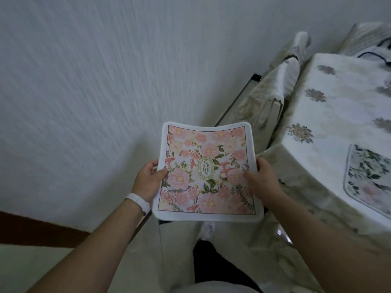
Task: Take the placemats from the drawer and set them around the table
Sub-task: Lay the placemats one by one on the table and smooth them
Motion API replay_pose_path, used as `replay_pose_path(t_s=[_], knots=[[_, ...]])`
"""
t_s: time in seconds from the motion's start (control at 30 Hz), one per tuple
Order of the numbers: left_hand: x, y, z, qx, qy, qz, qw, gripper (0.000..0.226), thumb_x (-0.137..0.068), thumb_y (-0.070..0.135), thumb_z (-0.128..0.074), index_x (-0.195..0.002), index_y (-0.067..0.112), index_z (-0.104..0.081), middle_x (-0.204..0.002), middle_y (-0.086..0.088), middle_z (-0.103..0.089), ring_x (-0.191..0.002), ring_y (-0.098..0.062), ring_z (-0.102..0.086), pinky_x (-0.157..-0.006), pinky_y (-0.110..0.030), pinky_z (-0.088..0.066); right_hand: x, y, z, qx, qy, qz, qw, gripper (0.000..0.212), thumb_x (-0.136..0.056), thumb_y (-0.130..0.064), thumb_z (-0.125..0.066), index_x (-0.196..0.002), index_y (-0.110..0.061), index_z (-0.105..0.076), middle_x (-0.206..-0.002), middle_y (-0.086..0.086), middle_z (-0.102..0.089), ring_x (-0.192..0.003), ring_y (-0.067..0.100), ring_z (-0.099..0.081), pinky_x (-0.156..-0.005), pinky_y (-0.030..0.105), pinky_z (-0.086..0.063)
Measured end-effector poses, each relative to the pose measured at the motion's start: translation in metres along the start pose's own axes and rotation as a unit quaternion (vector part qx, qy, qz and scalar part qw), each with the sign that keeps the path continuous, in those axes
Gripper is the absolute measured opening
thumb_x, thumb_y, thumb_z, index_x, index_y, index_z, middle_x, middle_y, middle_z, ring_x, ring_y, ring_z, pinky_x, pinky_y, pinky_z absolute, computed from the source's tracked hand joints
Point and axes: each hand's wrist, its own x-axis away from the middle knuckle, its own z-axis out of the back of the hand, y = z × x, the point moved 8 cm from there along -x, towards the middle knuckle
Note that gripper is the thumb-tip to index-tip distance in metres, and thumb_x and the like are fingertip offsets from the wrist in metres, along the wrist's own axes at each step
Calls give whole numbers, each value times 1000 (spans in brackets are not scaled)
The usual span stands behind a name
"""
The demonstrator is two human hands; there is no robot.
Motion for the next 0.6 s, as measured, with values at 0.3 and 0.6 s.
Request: replay_pose_path(t_s=[0.3, 0.6], knots=[[-139, 66, -78, -63, -15, 11, 998, 13, -92, 12, -62, -103, 18, -63, -88, -4, -75, -75, -26, -73, -65, -41, -59, -149, -23, 12, -38, -3, -36, 999, 25, -90, -15, -60, -113, -21, -55, -100, -2, -65, -85, 17, -67, -64, 34, -58], [-231, 162, -207, -96, -100, -70, 988, 12, -93, 10, -60, -101, 18, -61, -87, 2, -73, -70, -15, -73, -54, -29, -56, -248, -63, 99, -71, 83, -31, 994, 25, -86, -14, -60, -107, -26, -57, -95, -7, -67, -79, 13, -67, -50, 23, -52]])
